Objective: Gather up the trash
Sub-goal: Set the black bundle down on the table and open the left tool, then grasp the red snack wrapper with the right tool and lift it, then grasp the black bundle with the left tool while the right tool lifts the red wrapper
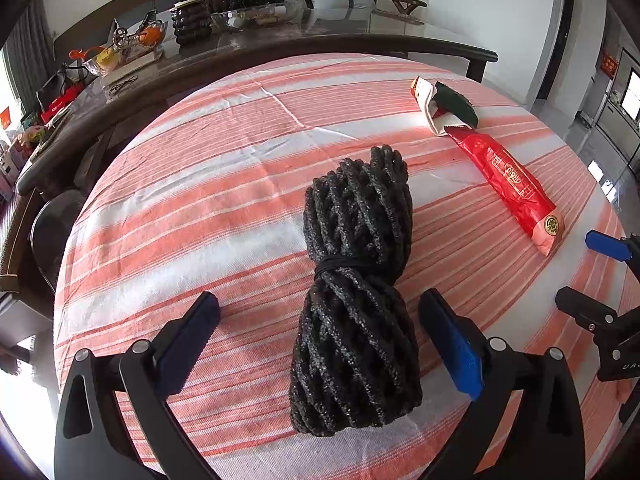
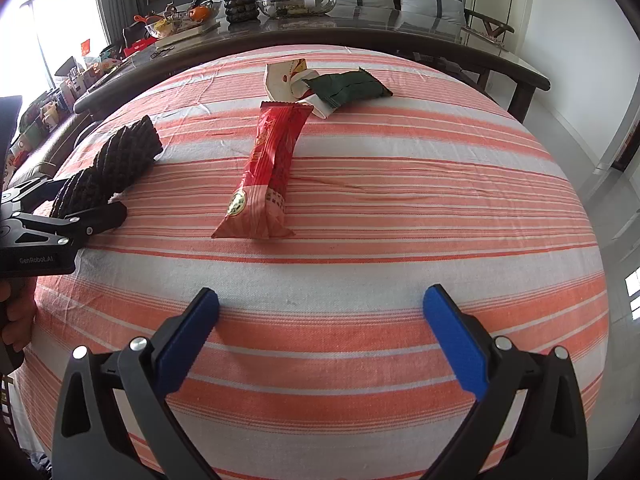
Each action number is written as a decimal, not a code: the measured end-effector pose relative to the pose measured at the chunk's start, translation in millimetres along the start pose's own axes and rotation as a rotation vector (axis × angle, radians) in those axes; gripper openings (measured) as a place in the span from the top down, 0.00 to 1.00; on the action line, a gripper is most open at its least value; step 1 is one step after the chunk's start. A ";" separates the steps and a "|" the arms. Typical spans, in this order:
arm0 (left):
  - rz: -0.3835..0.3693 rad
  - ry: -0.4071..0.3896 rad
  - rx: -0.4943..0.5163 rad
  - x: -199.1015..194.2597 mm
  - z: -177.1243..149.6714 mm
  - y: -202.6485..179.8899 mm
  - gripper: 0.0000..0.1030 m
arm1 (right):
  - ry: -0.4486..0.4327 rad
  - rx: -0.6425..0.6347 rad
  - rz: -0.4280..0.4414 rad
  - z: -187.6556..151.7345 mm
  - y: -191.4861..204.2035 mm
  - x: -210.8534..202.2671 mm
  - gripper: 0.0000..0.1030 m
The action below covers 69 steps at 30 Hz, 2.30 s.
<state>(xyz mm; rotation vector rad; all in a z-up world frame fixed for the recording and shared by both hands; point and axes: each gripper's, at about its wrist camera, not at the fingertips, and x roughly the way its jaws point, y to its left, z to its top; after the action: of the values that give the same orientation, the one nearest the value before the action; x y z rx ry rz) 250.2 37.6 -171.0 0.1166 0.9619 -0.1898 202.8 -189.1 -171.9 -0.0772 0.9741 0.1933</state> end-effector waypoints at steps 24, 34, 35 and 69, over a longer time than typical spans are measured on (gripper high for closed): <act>-0.006 0.000 -0.005 0.6 0.4 1.4 0.04 | -0.041 0.002 0.091 50.7 15.0 -16.5 0.05; -0.006 0.000 -0.006 0.3 0.4 1.5 0.04 | 0.092 -0.022 0.063 72.8 39.6 28.0 0.75; -0.007 0.000 -0.006 0.3 0.4 1.5 0.04 | 0.087 -0.020 0.065 67.2 40.2 24.3 0.75; -0.231 0.074 0.167 -37.2 15.1 -19.9 0.68 | 0.186 -0.050 0.165 33.1 41.4 -20.1 0.85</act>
<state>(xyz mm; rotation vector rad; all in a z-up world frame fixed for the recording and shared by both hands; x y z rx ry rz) 237.4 19.5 -132.1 0.1667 1.0317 -0.4823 210.6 -146.1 -135.9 -0.0614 1.1619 0.3680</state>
